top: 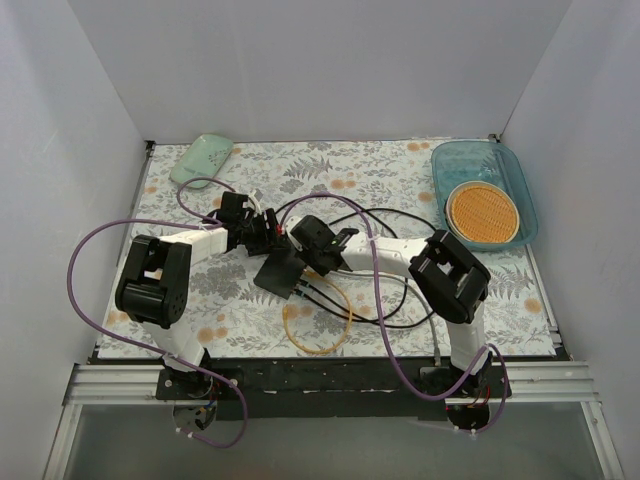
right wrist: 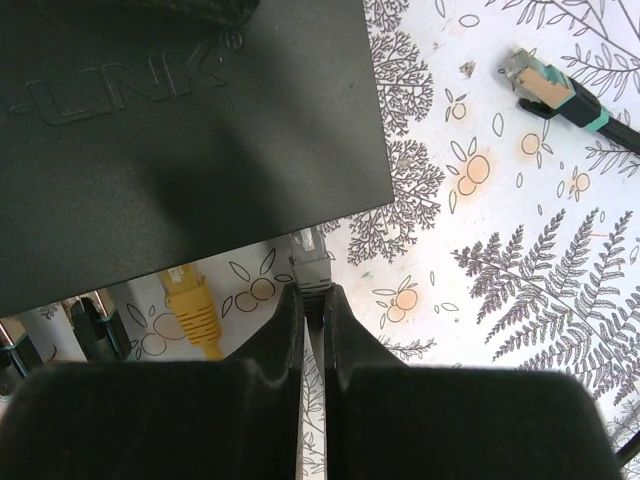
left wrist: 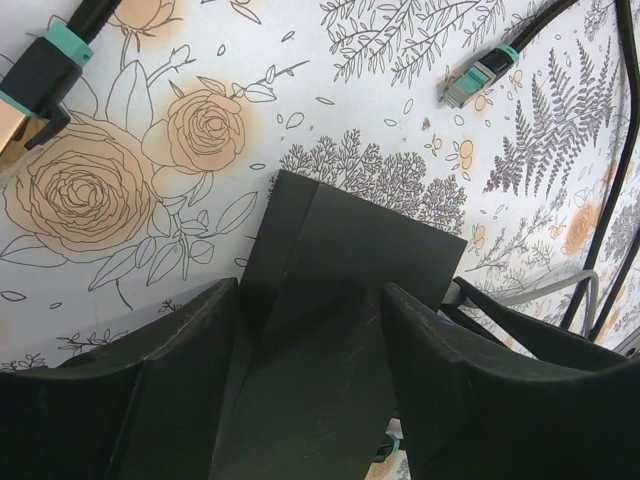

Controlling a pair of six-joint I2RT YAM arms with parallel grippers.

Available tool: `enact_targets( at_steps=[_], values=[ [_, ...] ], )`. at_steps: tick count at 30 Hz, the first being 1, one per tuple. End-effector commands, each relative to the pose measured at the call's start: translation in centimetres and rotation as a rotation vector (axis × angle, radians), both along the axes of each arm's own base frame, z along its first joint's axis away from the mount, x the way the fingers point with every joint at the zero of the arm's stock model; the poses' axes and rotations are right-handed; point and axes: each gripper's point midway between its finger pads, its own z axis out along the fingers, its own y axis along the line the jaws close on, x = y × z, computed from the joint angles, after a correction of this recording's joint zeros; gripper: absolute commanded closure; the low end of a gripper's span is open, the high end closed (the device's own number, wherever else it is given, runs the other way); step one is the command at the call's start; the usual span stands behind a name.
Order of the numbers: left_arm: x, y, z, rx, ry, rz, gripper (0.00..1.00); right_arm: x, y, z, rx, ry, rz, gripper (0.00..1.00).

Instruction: Insert the plug into the switch port

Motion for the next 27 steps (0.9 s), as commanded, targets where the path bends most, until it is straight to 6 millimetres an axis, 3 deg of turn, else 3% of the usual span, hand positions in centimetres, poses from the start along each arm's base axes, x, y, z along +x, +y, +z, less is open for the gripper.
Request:
enact_targets(
  at_steps=[1,9,27],
  values=[
    [-4.0,-2.5,-0.2,-0.091,0.113,-0.114,0.44,2.6,4.7,4.3,0.238,-0.150,-0.007,0.99],
    [-4.7,-3.3,-0.4,-0.090,0.124,-0.150,0.46,2.5,5.4,4.7,0.266,-0.152,0.027,0.99],
    [-6.5,-7.8,0.0,-0.107,0.128,-0.300,0.58,2.4,7.9,8.9,0.469,-0.221,0.096,0.99]
  ],
)
